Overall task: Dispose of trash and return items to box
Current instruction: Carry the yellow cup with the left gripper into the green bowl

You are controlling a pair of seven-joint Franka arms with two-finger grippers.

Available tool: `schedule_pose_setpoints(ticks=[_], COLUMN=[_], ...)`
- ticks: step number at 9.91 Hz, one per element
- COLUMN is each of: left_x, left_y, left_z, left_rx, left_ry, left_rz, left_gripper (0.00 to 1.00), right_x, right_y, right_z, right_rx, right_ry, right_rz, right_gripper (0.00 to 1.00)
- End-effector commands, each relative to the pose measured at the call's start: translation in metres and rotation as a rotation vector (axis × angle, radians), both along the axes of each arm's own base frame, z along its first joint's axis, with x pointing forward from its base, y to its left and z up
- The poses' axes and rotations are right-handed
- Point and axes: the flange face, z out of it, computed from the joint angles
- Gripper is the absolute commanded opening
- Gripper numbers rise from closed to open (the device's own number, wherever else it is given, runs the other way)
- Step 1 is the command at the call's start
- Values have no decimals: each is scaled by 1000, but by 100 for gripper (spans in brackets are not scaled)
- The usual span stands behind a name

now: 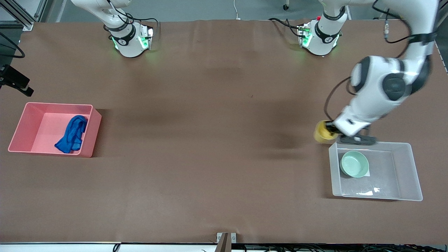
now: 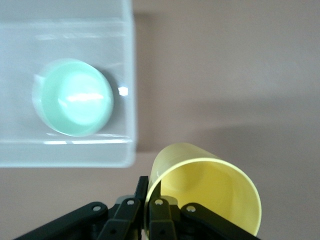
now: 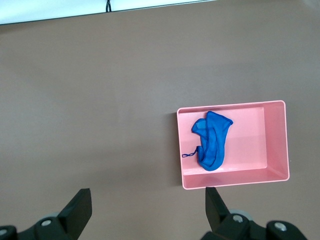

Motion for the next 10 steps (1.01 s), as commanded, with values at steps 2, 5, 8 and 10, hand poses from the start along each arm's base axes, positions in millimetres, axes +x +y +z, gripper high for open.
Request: schedule_pose_setpoints(ticks=[2,5,8,10], left_x=[70,89,93,85], left_y=[89,129,131,130], left_z=[-48,-108,-154,-169], left_rx=[26,2,20,16], left_ry=[18,59,39,68], left_rz=[-64,-78,-74,-85], left_gripper=[0,1,2,12], right_x=[-3,-5,-14,-20], right_y=[-5,-23,-23,-46], right_z=[-1,3,3,-2], right_rx=[-11,-12,1,13], right_ry=[24,21,58,90], right_rz=[-30,-50,-54,-92], right_gripper=[100,100,100,100])
